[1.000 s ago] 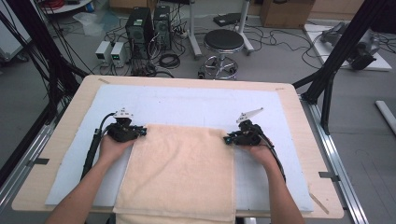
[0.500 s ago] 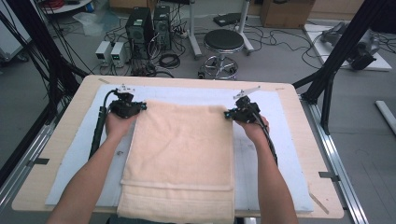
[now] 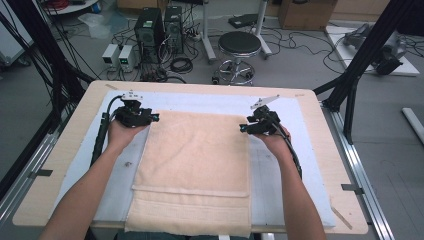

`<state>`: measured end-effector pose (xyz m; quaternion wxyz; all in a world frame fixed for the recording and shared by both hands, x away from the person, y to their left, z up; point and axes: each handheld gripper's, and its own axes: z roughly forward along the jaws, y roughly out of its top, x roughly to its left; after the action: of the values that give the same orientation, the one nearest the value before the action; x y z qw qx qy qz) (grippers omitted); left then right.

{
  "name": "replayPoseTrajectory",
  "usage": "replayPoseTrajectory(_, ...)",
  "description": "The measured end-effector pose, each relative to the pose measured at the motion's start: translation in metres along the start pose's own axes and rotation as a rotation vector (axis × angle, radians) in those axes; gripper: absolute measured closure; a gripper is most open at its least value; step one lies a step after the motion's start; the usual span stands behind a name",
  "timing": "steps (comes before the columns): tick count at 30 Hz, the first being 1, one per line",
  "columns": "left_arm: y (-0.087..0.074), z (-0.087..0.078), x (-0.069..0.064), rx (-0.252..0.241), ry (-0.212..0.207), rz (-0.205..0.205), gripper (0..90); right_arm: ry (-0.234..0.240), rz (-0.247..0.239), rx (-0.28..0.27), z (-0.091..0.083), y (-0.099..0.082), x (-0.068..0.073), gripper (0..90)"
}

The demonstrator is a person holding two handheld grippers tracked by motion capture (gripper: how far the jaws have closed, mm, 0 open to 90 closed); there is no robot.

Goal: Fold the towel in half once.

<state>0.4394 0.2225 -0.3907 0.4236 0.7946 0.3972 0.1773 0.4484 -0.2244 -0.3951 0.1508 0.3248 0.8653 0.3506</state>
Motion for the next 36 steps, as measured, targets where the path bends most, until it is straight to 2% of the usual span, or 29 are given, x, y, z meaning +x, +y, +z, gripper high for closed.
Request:
replayPoseTrajectory(2,-0.006,-0.008,-0.007,-0.019,-0.036,0.005,53.8,0.022,-0.004,-0.030,-0.007,-0.003,0.009,46.8)
replayPoseTrajectory(3,-0.009,-0.012,-0.011,-0.028,-0.056,0.020,53.0,0.035,-0.013,-0.033,-0.010,-0.005,0.014,44.9)
replayPoseTrajectory(4,-0.011,-0.017,-0.015,-0.029,-0.071,0.038,52.7,0.039,-0.031,-0.036,-0.014,-0.007,0.020,44.0)
replayPoseTrajectory(5,-0.013,-0.020,-0.019,-0.010,-0.085,0.055,52.0,0.043,-0.040,-0.050,-0.018,-0.009,0.025,43.7)
replayPoseTrajectory(7,-0.019,-0.027,-0.026,-0.024,-0.096,0.071,45.9,0.057,-0.061,-0.060,-0.025,-0.014,0.034,41.2)
replayPoseTrajectory(9,-0.026,-0.036,-0.030,-0.050,-0.112,0.067,44.7,0.063,-0.080,-0.073,-0.033,-0.018,0.043,39.7)
replayPoseTrajectory(10,-0.030,-0.039,-0.032,-0.056,-0.115,0.066,43.8,0.067,-0.074,-0.083,-0.037,-0.021,0.048,38.4)
replayPoseTrajectory(13,-0.043,-0.049,-0.039,-0.056,-0.131,0.079,41.4,0.084,-0.065,-0.084,-0.046,-0.030,0.058,33.0)
replayPoseTrajectory(15,-0.051,-0.055,-0.045,-0.028,-0.142,0.097,41.3,0.120,-0.045,-0.033,-0.048,-0.034,0.063,26.6)
replayPoseTrajectory(16,-0.054,-0.057,-0.047,-0.021,-0.145,0.110,40.5,0.151,-0.042,-0.023,-0.049,-0.035,0.066,27.6)
replayPoseTrajectory(18,-0.063,-0.063,-0.053,-0.013,-0.153,0.123,41.0,0.135,-0.084,-0.073,-0.055,-0.041,0.075,32.7)
replayPoseTrajectory(20,-0.070,-0.068,-0.058,-0.013,-0.145,0.139,41.8,0.144,-0.083,-0.081,-0.056,-0.045,0.080,32.3)
replayPoseTrajectory(21,-0.073,-0.070,-0.061,-0.017,-0.156,0.138,42.3,0.148,-0.085,-0.080,-0.056,-0.048,0.083,32.4)
replayPoseTrajectory(23,-0.080,-0.074,-0.065,-0.017,-0.158,0.155,42.8,0.140,-0.110,-0.087,-0.056,-0.055,0.091,33.4)
replayPoseTrajectory(27,-0.091,-0.079,-0.074,-0.002,-0.171,0.172,43.7,0.146,-0.153,-0.058,-0.049,-0.065,0.106,40.2)
replayPoseTrajectory(32,-0.106,-0.086,-0.086,0.022,-0.233,0.196,52.1,0.200,-0.186,-0.058,-0.045,-0.074,0.121,47.8)
replayPoseTrajectory(34,-0.110,-0.083,-0.088,0.051,-0.231,0.219,53.8,0.198,-0.195,-0.030,-0.042,-0.077,0.123,49.9)
replayPoseTrajectory(36,-0.113,-0.080,-0.087,0.077,-0.236,0.218,56.0,0.205,-0.200,0.007,-0.038,-0.078,0.122,53.9)
